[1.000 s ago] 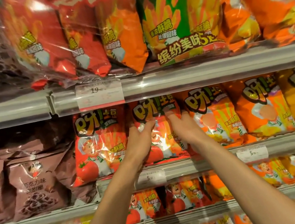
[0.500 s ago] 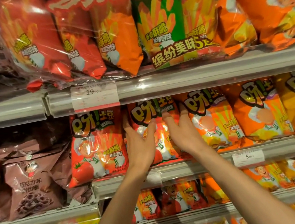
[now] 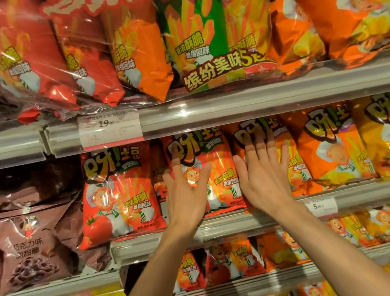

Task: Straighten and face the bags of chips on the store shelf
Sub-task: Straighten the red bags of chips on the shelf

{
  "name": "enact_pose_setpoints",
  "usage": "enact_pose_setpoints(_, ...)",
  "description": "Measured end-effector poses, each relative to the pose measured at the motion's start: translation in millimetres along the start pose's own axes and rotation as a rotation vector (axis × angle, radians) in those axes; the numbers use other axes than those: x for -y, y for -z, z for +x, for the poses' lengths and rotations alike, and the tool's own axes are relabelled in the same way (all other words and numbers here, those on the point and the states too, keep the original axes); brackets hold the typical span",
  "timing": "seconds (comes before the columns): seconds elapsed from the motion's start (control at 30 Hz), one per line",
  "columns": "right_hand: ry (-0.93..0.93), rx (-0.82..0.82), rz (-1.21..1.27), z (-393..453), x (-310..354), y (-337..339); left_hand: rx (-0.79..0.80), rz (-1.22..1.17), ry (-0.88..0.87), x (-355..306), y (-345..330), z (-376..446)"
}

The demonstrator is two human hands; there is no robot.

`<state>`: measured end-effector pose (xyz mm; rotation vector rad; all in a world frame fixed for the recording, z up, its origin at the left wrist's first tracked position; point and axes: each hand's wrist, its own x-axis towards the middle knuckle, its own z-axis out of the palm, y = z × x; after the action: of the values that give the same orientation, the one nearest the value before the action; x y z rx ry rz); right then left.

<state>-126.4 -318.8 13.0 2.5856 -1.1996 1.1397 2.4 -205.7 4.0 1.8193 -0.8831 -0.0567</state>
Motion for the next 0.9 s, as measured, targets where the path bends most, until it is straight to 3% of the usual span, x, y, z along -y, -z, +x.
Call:
enact_pose_setpoints(0.23, -0.038, 0.077, 0.305, -0.4, -8.8, 21.1, 0.046, -0.051, -0.006, -0.8, 12.3, -5.4)
enact_pose_setpoints(0.37, -0.025, -0.002, 0.520, -19.1, -9.6, 38.7, 0.019, -0.054, -0.052, 2.5, 35.7, -19.3)
enact_pose_setpoints(0.53, -0.204, 0.055, 0.703, -55.7, -11.4, 42.6, -0.038, -0.215, -0.059, 16.9, 73.3, -54.5)
enact_pose_setpoints(0.7, -0.333, 0.178, 0.773, -95.3, -0.2, 30.0, -0.108, -0.316, -0.008, 43.6, 109.2, -81.3)
enact_pose_setpoints(0.9, -0.353, 0.130, 0.772, -118.3, 38.3, 22.0, -0.115, -0.380, 0.023, 75.1, 157.5, -80.8)
